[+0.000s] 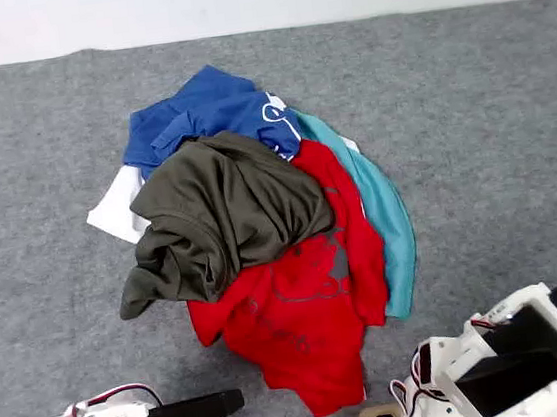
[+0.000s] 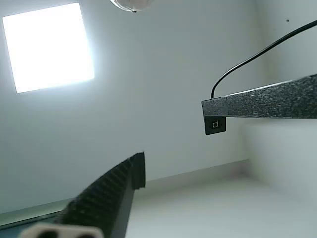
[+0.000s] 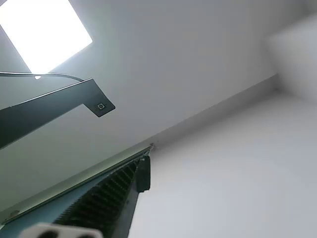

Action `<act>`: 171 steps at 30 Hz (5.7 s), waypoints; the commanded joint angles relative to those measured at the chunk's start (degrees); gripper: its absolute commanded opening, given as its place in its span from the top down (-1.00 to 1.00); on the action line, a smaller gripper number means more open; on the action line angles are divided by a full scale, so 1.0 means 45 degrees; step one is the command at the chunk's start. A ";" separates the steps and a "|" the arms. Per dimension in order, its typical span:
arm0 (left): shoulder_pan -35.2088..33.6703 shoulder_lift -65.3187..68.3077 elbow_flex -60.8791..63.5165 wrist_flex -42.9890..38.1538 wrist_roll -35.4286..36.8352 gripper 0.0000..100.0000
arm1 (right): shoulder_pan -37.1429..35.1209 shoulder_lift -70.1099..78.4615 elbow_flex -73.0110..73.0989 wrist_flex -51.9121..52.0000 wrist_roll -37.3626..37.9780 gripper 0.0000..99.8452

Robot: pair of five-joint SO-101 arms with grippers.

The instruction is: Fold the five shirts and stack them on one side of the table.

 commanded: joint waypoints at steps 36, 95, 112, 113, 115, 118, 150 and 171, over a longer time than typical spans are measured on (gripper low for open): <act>-0.0039 -0.0020 -0.0068 -0.0039 0.0039 -0.97 | 0.0147 0.0107 0.0039 -0.0029 -0.0098 -0.72; 0.0000 0.0078 -0.0049 0.5919 0.0098 -0.97 | 0.0147 0.0107 0.0039 -0.0029 -0.0098 -0.72; 0.0000 0.0059 -0.0049 1.6410 0.0098 -0.97 | 0.0147 0.0107 0.0039 -0.0029 -0.0098 -0.72; 0.0000 0.0059 -0.0049 1.7114 0.0098 -0.97 | 0.0147 0.0107 0.0039 -0.0029 -0.0098 -0.72; 0.0000 0.0059 -0.0049 1.8540 0.0098 -0.97 | 0.0147 0.0107 0.0039 -0.0029 -0.0098 -0.72; 0.0000 0.0059 -0.0049 2.0845 0.0098 -0.97 | 0.0147 0.0107 0.0039 -0.0029 -0.0098 -0.72; 0.0000 0.0059 -0.0049 3.5595 0.0098 -0.97 | 0.0147 0.0107 0.0039 -0.0029 -0.0098 -0.72; 0.0000 0.0078 -0.0049 3.5985 0.0117 -0.97 | 0.0147 0.0107 0.0039 -0.0029 -0.0098 -0.72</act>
